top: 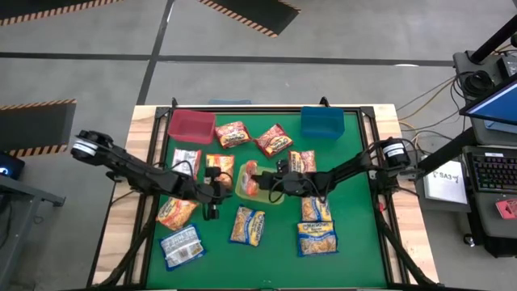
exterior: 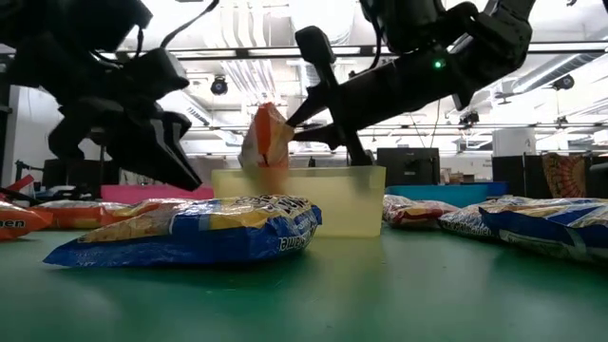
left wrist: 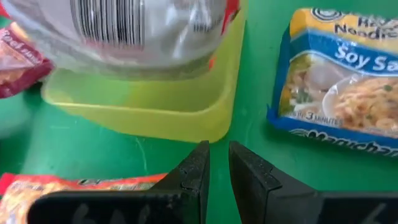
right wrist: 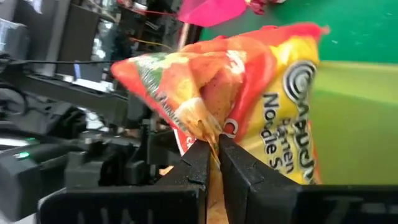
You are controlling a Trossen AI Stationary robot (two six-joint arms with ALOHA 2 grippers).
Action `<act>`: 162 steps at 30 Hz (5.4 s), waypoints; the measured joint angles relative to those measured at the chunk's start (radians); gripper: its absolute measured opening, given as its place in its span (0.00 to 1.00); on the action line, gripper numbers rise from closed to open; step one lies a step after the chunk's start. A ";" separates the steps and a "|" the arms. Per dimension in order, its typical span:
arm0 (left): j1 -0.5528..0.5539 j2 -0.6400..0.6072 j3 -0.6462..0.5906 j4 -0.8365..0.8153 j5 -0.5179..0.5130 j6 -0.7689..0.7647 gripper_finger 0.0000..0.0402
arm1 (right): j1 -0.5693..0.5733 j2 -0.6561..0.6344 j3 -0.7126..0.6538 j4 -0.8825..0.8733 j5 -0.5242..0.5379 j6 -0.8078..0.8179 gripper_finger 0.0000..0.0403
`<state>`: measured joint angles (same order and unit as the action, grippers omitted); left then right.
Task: Sort Maruchan noodles
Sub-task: Put the orange noodle pack into the yellow bin, then put the blue noodle pack into the red bin
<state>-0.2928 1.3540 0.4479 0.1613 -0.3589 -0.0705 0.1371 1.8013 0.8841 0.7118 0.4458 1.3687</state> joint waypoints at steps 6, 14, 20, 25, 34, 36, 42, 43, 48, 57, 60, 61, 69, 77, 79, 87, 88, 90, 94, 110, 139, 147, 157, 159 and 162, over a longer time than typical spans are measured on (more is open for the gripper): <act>0.000 0.058 0.030 0.025 0.001 0.010 0.11 | -0.002 0.000 0.053 -0.164 0.000 0.019 0.03; -0.001 0.105 0.071 0.014 0.010 0.035 0.11 | -0.007 -0.006 0.102 -0.228 -0.017 -0.083 0.03; -0.004 0.093 0.065 -0.003 0.010 0.032 0.11 | -0.013 -0.014 0.112 -0.285 -0.042 -0.120 0.03; -0.007 0.084 0.065 -0.002 0.010 0.028 0.11 | -0.013 -0.014 0.112 -0.303 -0.050 -0.109 0.03; -0.018 0.052 0.065 -0.024 0.010 0.027 0.11 | -0.013 -0.015 0.112 -0.303 -0.053 -0.112 0.21; -0.023 0.035 0.065 -0.032 0.010 0.027 0.11 | -0.013 -0.015 0.112 -0.303 -0.053 -0.113 0.27; -0.027 -0.022 0.065 -0.037 -0.005 0.030 0.11 | -0.019 -0.029 0.112 -0.313 -0.074 -0.175 0.42; -0.028 -0.028 0.065 -0.037 -0.025 0.031 0.11 | -0.022 -0.035 0.112 -0.315 -0.085 -0.190 0.43; -0.027 -0.030 0.065 -0.050 -0.181 0.032 0.11 | -0.033 -0.092 0.111 -0.389 -0.098 -0.261 0.44; -0.027 -0.007 0.043 -0.048 -0.232 0.018 0.11 | -0.039 -0.251 0.111 -0.687 -0.115 -0.471 0.28; -0.027 -0.007 0.028 -0.045 -0.233 0.014 0.11 | -0.039 -0.278 0.111 -0.749 -0.114 -0.518 0.17; -0.027 -0.007 0.022 -0.044 -0.234 0.010 0.11 | -0.038 -0.279 0.111 -0.761 -0.113 -0.531 0.13; -0.026 -0.006 -0.011 0.021 -0.181 0.015 0.11 | -0.035 -0.229 0.111 -0.754 -0.146 -0.571 0.03; -0.026 0.002 -0.060 0.108 -0.148 0.035 0.11 | -0.035 -0.065 0.273 -0.843 -0.201 -0.630 0.02; -0.026 0.008 -0.063 0.114 -0.151 0.035 0.11 | -0.034 -0.028 0.331 -0.939 -0.189 -0.645 0.02; -0.024 0.047 -0.067 0.179 -0.153 0.051 0.11 | -0.027 0.092 0.478 -1.079 -0.196 -0.682 0.02; -0.024 0.050 -0.067 0.185 -0.153 0.053 0.11 | -0.025 0.102 0.492 -1.080 -0.200 -0.687 0.02; -0.023 0.058 -0.067 0.215 -0.153 0.061 0.11 | -0.023 0.114 0.512 -1.077 -0.217 -0.690 0.02; -0.023 0.059 -0.066 0.236 -0.151 0.066 0.11 | -0.021 0.126 0.547 -1.074 -0.244 -0.690 0.02; -0.024 0.053 -0.037 0.243 -0.100 0.088 0.11 | -0.023 0.184 0.564 -1.074 -0.233 -0.702 0.02; -0.025 -0.247 0.125 0.002 -0.181 0.256 0.11 | -0.022 -0.106 0.530 -1.557 0.028 -0.828 0.02; -0.025 -0.293 0.199 -0.028 -0.179 0.303 0.11 | -0.022 -0.312 0.319 -1.567 -0.024 -0.734 0.02; -0.021 -0.283 0.262 -0.075 -0.180 0.421 0.11 | -0.022 -0.601 -0.025 -1.411 -0.241 -0.507 0.02; -0.015 -0.284 0.264 -0.075 -0.180 0.452 0.11 | -0.022 -0.644 -0.070 -1.400 -0.245 -0.454 0.02; 0.001 -0.289 0.264 -0.075 -0.181 0.493 0.11 | -0.022 -0.699 -0.117 -1.396 -0.264 -0.374 0.03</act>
<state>-0.2915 1.0653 0.7120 0.0865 -0.5400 0.4230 0.1154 1.1021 0.7671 -0.6844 0.1820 0.9946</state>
